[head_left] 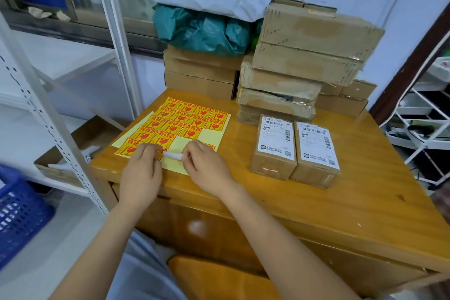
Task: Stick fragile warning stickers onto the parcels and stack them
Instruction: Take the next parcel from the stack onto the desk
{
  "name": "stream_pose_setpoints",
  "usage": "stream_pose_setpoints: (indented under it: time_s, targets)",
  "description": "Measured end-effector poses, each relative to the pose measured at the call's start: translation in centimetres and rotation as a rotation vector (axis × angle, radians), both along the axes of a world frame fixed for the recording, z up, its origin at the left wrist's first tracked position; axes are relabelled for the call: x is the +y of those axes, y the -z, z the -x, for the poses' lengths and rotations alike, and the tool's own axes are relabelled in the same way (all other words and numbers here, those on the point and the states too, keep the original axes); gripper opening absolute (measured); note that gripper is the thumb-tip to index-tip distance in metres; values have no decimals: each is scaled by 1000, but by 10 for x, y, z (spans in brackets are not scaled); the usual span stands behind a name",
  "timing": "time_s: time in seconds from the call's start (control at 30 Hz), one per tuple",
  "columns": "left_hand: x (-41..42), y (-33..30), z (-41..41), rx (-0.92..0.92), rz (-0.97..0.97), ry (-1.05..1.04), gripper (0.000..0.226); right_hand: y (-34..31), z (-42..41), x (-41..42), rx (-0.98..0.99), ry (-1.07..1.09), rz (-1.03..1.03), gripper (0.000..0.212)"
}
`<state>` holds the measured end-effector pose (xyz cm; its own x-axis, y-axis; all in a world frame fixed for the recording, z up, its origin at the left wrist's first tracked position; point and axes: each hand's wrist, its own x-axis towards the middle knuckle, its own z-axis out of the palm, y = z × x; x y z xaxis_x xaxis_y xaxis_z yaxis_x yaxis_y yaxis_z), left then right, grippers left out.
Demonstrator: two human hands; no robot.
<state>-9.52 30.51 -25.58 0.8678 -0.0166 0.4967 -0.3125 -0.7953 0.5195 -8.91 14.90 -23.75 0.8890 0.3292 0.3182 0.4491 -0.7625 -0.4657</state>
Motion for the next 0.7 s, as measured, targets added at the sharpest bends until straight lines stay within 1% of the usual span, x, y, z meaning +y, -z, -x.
stream_pose_setpoints:
  time_s: [0.1, 0.2, 0.33, 0.43, 0.5, 0.57, 0.63, 0.7]
  targets:
    - [1, -4, -2, 47, 136, -19, 24, -2, 4, -4, 27, 7, -154, 16]
    - [4, -11, -4, 111, 278, -4, 24, -12, 13, -9, -9, 14, -247, 15]
    - [-4, -29, -1, 71, 317, 0, 20, -39, 26, -30, -172, 49, -306, 17]
    - [-25, -48, 5, 87, 440, 68, 15, -59, 32, -61, -301, 128, -311, 31]
    - [-46, -61, 9, 189, 571, 175, 18, -68, 36, -86, -382, 198, -287, 36]
    - [-72, -76, 13, 338, 744, 283, 22, -70, 40, -110, -426, 264, -244, 38]
    - [-98, -89, 18, 465, 903, 347, 32, -68, 45, -130, -447, 304, -185, 37]
    - [-120, -100, 23, 554, 995, 378, 36, -63, 49, -144, -491, 311, -123, 40]
